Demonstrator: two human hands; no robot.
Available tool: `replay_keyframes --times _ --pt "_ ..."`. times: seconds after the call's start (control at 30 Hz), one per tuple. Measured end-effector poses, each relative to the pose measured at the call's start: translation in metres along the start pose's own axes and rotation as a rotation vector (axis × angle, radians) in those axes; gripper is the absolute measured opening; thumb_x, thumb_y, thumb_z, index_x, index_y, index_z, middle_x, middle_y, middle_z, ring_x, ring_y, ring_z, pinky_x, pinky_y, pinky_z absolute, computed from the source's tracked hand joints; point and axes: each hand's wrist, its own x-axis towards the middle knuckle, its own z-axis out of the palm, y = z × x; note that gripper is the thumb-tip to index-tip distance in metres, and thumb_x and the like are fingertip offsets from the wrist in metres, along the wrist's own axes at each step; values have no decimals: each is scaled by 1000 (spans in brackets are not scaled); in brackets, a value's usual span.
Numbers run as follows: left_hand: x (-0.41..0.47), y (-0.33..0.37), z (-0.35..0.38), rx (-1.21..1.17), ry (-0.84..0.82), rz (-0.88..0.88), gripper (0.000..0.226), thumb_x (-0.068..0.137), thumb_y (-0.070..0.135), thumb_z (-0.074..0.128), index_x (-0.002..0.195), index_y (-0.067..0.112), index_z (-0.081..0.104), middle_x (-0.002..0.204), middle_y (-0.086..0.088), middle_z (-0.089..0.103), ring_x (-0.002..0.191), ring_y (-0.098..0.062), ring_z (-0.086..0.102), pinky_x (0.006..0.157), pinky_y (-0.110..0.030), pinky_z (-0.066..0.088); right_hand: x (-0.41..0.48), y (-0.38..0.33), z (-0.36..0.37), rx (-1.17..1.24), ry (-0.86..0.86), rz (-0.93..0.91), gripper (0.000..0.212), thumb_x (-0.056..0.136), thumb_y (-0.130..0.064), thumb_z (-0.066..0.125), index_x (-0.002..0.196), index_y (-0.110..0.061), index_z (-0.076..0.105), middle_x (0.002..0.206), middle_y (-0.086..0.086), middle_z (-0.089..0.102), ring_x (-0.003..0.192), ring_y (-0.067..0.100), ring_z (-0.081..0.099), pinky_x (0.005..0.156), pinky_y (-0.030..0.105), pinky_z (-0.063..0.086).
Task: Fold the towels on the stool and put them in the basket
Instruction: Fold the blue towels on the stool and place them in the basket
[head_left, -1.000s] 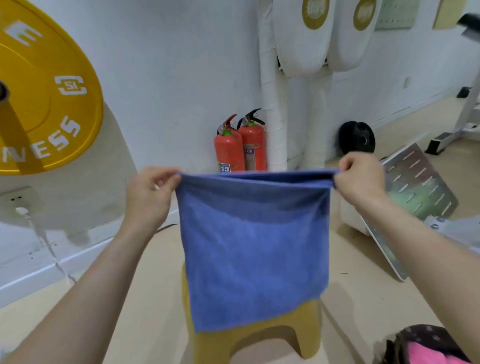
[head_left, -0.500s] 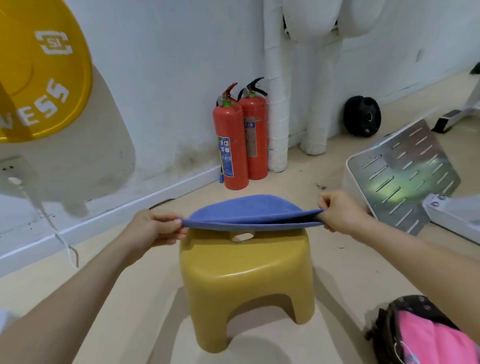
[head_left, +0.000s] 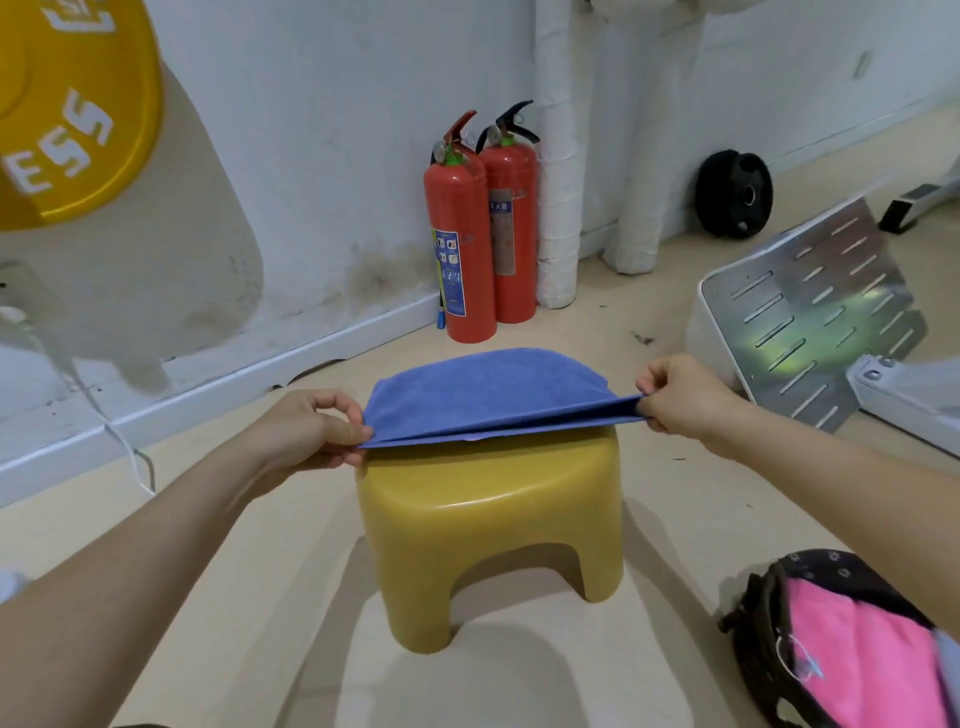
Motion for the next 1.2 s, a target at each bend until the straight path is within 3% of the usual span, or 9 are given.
replay_keyframes --times 0.13,0.23,0.3,0.53,0.77,0.87,1.0,1.1,1.2 --pt "-7 14 -19 10 -186 50 14 62 7 72 70 16 64 68 -9 60 58 -20 58 62 -25 49 -4 -11 -3 -283 58 -163 31 73 14 44 60 -13 38 47 2 42 38 18 44 42 21 28" --pt "-16 9 -23 211 -403 -52 11 62 7 71 71 14 71 65 -8 61 59 -22 61 61 -25 53 -11 -8 -5 -243 -237 -64 34 79 13 45 62 -15 35 47 2 46 36 11 55 41 19 34" --pt "-20 2 -20 371 -506 -107 11 63 9 74 73 15 74 68 -10 67 61 -21 66 58 -21 50 -13 0 -1 -186 -419 -6 36 83 14 45 64 -15 35 62 6 47 54 19 68 45 19 45" --pt "-16 -17 -15 504 -646 -217 15 75 5 76 81 19 77 85 -9 74 75 -18 71 64 -20 49 -6 24 -1 -6 -654 122 36 86 14 55 67 -13 39 74 11 56 77 26 71 59 21 53" --pt "-14 -25 -23 468 -814 -321 22 81 1 63 93 14 76 98 -11 74 90 -23 72 70 -23 53 -8 41 -19 56 -846 335 51 51 -36 92 79 -17 54 81 2 57 87 21 69 69 26 53" --pt "-10 -18 -35 393 -633 -331 27 72 4 49 83 8 74 99 -18 73 86 -27 72 63 -23 53 0 40 -14 73 -475 318 57 65 -57 77 96 -13 59 90 4 54 91 19 67 73 30 50" --pt "16 -19 -23 104 40 -199 22 91 6 44 81 7 64 87 -14 68 67 -21 67 55 -22 51 19 25 10 196 -194 334 47 87 -60 52 109 -20 63 100 5 59 95 17 59 81 34 48" --pt "31 -17 7 58 120 -261 31 94 37 47 91 13 66 86 -3 67 75 -19 63 63 -27 52 27 12 30 274 -163 365 41 89 -57 50 101 -21 66 99 -2 64 93 15 59 86 35 47" --pt "46 -14 24 -58 199 -223 33 93 45 51 92 16 66 89 1 64 76 -15 58 60 -26 47 35 2 41 384 -97 345 27 91 -44 56 97 -21 68 95 -8 66 83 9 59 70 27 45"
